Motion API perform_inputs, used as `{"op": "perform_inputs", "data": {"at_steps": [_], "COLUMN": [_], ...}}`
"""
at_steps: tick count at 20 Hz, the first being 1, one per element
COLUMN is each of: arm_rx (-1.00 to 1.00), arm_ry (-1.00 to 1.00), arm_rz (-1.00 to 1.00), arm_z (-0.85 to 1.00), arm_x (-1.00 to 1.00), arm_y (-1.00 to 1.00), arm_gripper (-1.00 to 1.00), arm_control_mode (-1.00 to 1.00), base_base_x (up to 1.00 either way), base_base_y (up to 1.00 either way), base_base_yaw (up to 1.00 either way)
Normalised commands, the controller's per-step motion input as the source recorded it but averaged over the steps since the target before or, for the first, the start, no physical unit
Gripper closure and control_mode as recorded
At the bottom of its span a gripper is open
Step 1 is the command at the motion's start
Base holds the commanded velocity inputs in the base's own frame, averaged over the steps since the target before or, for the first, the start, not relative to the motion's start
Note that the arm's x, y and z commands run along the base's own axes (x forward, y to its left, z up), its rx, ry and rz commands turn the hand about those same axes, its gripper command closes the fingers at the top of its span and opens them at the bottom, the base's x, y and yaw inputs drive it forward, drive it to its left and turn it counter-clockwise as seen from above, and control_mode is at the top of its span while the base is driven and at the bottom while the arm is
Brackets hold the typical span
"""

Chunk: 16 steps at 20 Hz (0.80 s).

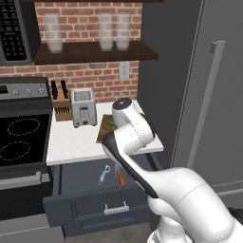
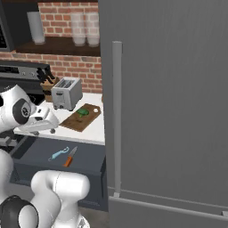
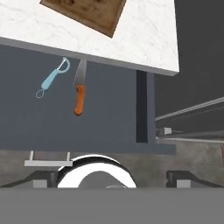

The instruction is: Place the appropriate cutting tool for cutting the broccoli skin on the cutting board.

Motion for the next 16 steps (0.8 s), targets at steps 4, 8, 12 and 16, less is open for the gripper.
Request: {"op": "perform_inputs", "data": {"at_steps": [4, 8, 12, 16], "arm_rx": [0.03, 0.03, 0.05, 0.05], "arm_ry": [0.12, 0.06, 0.0, 0.0], "arm_rz": [0.0, 0.0, 0.0, 0.0], "arm_z": [-0.49, -0.63, -0.66, -0.58], "arm_x": [0.29, 0.24, 0.15, 0.01], "arm_y": [0.0, 0.0, 0.0, 0.0], "arm_gripper": [-1.0, -1.0, -1.0, -1.0], "arm_control_mode": [-1.0, -1.0, -1.0, -1.0], "base_base_x": [0.0, 0.0, 0.0, 0.0], "base_base_y": [0.0, 0.0, 0.0, 0.0], "base_base_yaw": [0.0, 0.0, 0.0, 0.0]}}
